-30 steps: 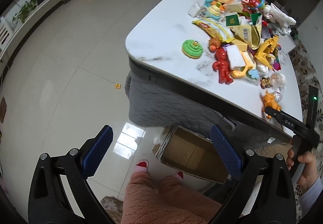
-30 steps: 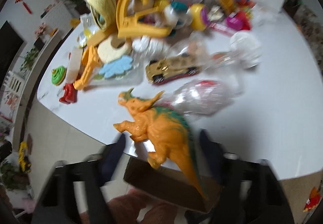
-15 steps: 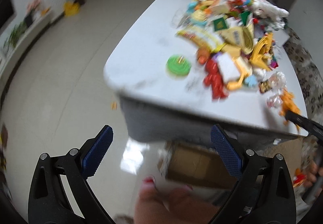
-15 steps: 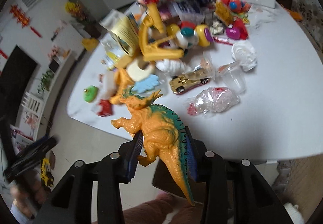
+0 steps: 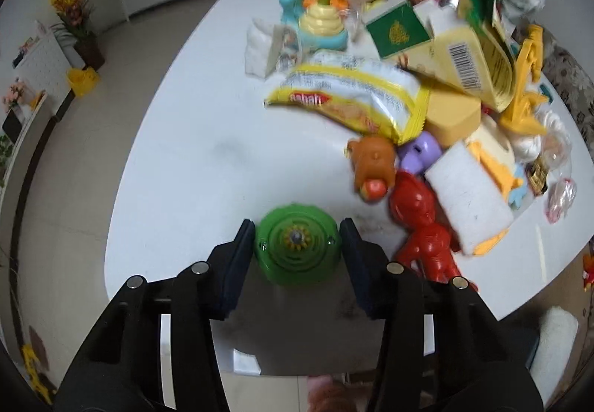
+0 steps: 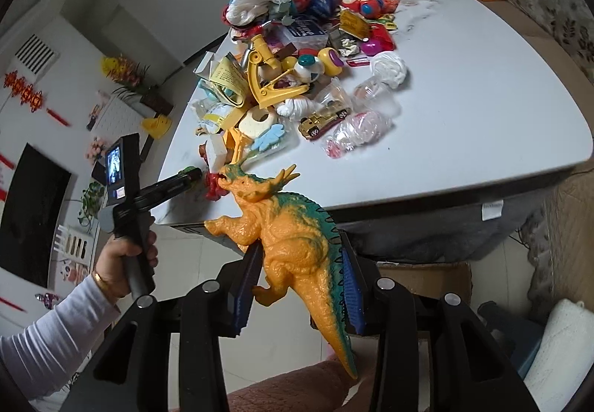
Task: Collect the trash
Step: 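Grasp the orange dinosaur with the right tool while the left tool grasps the green spinning top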
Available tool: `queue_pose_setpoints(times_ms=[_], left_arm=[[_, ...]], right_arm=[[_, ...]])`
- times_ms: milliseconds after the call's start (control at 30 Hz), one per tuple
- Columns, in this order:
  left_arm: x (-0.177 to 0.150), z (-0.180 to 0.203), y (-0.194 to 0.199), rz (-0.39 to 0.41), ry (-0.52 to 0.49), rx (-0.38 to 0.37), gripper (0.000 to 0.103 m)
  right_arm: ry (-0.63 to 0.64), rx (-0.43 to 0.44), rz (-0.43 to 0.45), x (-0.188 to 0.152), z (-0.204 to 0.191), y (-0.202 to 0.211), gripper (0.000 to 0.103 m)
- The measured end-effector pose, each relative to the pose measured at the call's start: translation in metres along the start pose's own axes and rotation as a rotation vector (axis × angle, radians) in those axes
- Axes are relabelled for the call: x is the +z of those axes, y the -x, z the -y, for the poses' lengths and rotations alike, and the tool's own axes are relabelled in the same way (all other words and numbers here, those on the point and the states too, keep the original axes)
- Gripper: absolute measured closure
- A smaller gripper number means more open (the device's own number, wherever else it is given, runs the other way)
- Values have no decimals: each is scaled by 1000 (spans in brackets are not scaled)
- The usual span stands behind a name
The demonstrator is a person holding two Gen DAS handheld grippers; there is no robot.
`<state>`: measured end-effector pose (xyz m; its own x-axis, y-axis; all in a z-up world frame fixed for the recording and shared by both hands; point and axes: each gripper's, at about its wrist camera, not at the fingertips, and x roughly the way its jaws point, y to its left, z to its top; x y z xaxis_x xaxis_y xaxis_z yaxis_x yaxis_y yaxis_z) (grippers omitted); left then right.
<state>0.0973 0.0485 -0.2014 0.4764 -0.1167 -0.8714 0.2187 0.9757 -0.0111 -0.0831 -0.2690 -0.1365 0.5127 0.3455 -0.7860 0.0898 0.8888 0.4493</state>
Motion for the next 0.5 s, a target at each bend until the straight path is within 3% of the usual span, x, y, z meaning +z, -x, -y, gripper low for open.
queue_pose_setpoints(times_ms=[167,267,400,500], left_arm=[[1,-3,-2,10,-6,-18,57],[-2,-13,7,11,44,-73,57],[-15,-15,43,39,91,-142,57],[-39,7,78,57,31,-203,57]], right_arm=[[8,8,2,-5,-8,0,63],[28,19,0,-2,-14,-4,63],[78,11,-19,-1,-19,-12,63],[101,-6,-53,-7,-12,-19,63]])
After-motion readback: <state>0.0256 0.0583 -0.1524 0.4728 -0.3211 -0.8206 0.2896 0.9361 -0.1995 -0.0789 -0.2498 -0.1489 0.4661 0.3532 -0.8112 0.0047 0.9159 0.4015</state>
